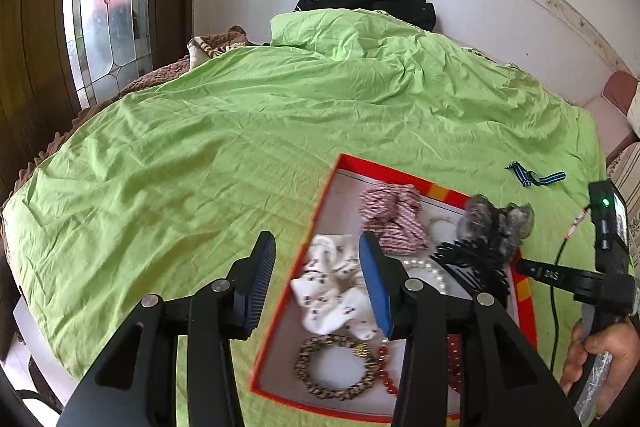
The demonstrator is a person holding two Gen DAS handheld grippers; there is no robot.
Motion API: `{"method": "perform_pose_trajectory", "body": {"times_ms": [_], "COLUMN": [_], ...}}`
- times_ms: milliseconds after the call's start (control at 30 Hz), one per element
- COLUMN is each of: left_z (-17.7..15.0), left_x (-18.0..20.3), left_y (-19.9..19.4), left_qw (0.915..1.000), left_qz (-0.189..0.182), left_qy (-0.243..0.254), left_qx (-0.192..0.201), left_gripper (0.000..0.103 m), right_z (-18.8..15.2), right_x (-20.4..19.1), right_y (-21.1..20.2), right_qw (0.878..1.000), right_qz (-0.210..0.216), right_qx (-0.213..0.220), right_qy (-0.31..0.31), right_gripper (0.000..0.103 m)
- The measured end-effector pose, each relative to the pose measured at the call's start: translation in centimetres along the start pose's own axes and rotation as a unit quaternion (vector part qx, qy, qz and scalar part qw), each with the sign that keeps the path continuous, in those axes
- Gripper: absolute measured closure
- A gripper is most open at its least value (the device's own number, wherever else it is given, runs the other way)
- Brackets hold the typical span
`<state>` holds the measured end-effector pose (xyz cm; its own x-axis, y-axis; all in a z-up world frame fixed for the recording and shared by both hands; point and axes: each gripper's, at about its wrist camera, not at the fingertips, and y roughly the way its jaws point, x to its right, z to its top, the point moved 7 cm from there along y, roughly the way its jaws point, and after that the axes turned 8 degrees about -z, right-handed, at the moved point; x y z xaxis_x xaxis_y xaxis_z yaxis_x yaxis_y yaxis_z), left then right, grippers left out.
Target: Organize jewelry
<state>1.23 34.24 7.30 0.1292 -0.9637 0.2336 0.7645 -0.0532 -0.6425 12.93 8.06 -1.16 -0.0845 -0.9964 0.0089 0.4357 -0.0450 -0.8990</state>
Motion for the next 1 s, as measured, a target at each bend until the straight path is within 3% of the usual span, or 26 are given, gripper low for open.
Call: {"method": "perform_pose_trajectory", "body": {"times_ms": [200,333,500,733,900,1000], "left_z": [-0.1,-0.1,-0.2,-0.2,-0.1,0.0], "left_x": [0.7,0.8,0.5,0.4,0.1,-0.1], "left_y": [0.2,0.2,0.3,0.5,0.6,0.5], "left_qw": [1.0,0.9999,1.0,0.9999,0.9999,0.9997], "left_qz": [0.0,0.005,0.004,0.01,0.013,0.023], "left_qy": [0.008,0.011,0.003,0.012,0.011,0.01], "left_qx": [-0.001,0.001,-0.001,0.001,-0.001,0.005], "left_gripper": [0.06,0.053,0.052,0.052,0.051,0.044], "right_z": [-0.3,0.1,2.4,3.7,3.2,3.1], "right_x": [0.4,1.0,-0.3,-4.7,-5.4,-5.2], "right_y": [-0.7,-3.0,-5.1,-2.1,-0.2,-0.8], "right_qw": [1.0,0.998,0.993,0.991,0.994,0.993], "right_qz": [0.007,0.01,0.008,0.004,0.023,0.033], "right_qx": [0.011,0.056,0.113,0.083,0.048,0.056], "right_qy": [-0.022,-0.013,-0.035,-0.105,-0.1,-0.095], "right_gripper": [0.099,0.091,0.09,0.09,0.09,0.086]}}
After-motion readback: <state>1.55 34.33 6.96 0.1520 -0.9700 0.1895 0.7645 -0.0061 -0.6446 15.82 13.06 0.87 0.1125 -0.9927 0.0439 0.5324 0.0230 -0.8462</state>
